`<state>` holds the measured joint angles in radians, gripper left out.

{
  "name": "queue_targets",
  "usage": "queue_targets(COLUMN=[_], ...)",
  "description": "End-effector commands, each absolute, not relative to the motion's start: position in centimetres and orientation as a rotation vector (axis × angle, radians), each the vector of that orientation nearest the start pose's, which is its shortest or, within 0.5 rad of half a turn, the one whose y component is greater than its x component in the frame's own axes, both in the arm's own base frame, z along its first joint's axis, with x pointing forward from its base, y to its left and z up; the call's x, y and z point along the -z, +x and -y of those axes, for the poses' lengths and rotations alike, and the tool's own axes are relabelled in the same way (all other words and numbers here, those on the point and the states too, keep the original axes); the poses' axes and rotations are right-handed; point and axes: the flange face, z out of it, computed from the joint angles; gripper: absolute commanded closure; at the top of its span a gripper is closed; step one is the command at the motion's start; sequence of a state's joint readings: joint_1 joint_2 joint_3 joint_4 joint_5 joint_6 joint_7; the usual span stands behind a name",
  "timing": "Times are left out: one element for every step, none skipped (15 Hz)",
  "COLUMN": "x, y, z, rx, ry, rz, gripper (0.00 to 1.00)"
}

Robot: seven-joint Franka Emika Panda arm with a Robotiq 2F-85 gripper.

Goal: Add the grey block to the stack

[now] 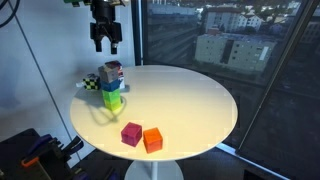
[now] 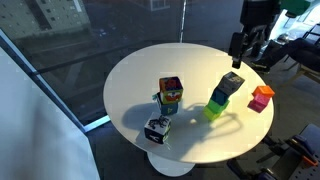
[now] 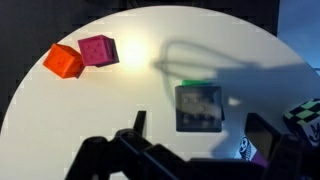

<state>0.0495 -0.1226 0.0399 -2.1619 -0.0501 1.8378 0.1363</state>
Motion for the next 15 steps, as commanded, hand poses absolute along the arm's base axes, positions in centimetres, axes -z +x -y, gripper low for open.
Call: queue_targets(x=[-45.3,-45.6,-45.9,-46.2,-46.6,-47.0,-47.4,-47.8,-48.3,-48.7,-49.2,-49.7,-50.1,-50.6,-51.0], y=[47.5,47.1,46.6,46.1,45.6,45.0,44.4,43.8,43.2,42.7,42.1,41.5,41.1,40.6,40.3], z=[-2.0,-1.4,-1.0,-0.6,-0.3,0.1,0.4,0.6,0.9,1.1,1.3,1.5,1.7,1.8,1.9], rx=[-0.368,-0.396,-0.418,-0.449,-0.475,-0.507,-0.533,-0.562,-0.589,-0.609,-0.621,-0.627,-0.626,-0.620,-0.595], ry=[-3.191,-3.187,-3.184,-3.182,-3.179,-3.173,-3.167,-3.161,-3.153,-3.148,-3.145,-3.144,-3.144,-3.144,-3.148], rz=[-0.084,-0.095,-0.102,-0.107,-0.110,-0.104,-0.094,-0.088,-0.078,-0.071,-0.062,-0.052,-0.041,-0.029,-0.009], gripper=[0.00,0.00,0.00,0.00,0.00,0.00,0.00,0.00,0.00,0.00,0.00,0.00,0.00,0.00,0.00])
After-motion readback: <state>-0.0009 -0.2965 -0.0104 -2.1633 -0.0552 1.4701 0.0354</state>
